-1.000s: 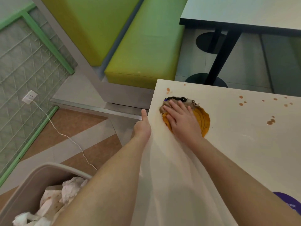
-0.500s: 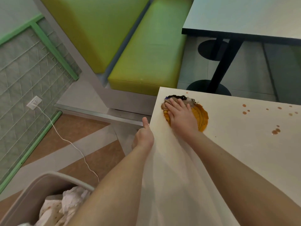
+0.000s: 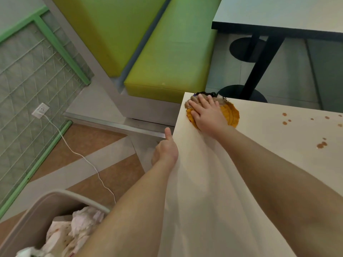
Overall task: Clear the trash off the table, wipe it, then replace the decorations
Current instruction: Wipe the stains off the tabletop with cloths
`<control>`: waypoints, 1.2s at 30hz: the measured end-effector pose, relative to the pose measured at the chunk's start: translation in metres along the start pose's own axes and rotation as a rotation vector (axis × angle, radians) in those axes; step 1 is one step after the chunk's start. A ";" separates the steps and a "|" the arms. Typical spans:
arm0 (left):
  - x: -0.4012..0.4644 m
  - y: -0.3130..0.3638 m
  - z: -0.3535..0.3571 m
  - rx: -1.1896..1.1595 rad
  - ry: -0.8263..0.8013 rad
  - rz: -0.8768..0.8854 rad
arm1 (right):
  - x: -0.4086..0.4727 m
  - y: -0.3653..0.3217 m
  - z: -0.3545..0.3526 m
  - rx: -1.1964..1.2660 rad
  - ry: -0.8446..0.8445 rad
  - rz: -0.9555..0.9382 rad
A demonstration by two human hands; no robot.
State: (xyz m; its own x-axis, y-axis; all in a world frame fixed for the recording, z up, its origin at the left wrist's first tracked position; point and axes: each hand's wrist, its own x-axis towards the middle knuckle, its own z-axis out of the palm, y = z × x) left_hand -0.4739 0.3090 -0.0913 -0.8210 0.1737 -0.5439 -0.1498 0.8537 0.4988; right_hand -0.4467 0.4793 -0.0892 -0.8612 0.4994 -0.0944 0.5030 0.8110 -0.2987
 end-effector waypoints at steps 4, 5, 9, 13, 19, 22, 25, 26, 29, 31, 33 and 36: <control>-0.001 0.000 0.000 0.034 0.001 -0.018 | -0.011 -0.036 0.016 0.006 0.030 -0.101; -0.001 0.000 0.000 0.035 0.006 -0.021 | -0.017 -0.040 0.019 0.005 0.031 -0.163; -0.004 0.000 -0.002 0.018 0.006 -0.023 | -0.012 -0.008 0.008 0.030 0.055 -0.136; -0.005 0.002 -0.001 0.037 -0.001 -0.008 | -0.005 0.043 -0.010 0.075 0.150 0.100; -0.002 0.004 -0.004 0.070 0.011 -0.028 | 0.003 -0.016 0.010 0.011 0.144 0.119; -0.005 0.003 -0.002 0.077 0.022 -0.042 | -0.017 -0.036 0.018 0.007 0.066 -0.084; -0.008 0.005 -0.003 0.071 0.021 -0.034 | -0.019 -0.008 0.002 0.060 0.049 -0.114; -0.008 0.005 -0.004 0.063 0.017 -0.028 | -0.017 0.006 -0.004 0.052 0.053 -0.074; -0.008 0.006 -0.005 0.045 0.008 -0.013 | -0.020 0.051 -0.016 -0.059 0.084 0.089; -0.006 0.005 -0.004 0.051 0.010 -0.014 | -0.025 0.066 -0.019 -0.087 0.102 0.199; -0.004 0.003 -0.003 0.065 0.016 -0.017 | -0.028 0.056 -0.015 -0.048 0.119 0.288; -0.003 0.003 -0.002 0.082 0.038 -0.022 | -0.044 0.009 0.002 -0.004 0.126 0.201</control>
State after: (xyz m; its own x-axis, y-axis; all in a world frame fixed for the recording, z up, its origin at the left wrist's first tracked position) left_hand -0.4728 0.3096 -0.0867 -0.8387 0.1373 -0.5270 -0.1234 0.8946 0.4295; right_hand -0.4051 0.4638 -0.0896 -0.7282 0.6846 -0.0316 0.6636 0.6930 -0.2818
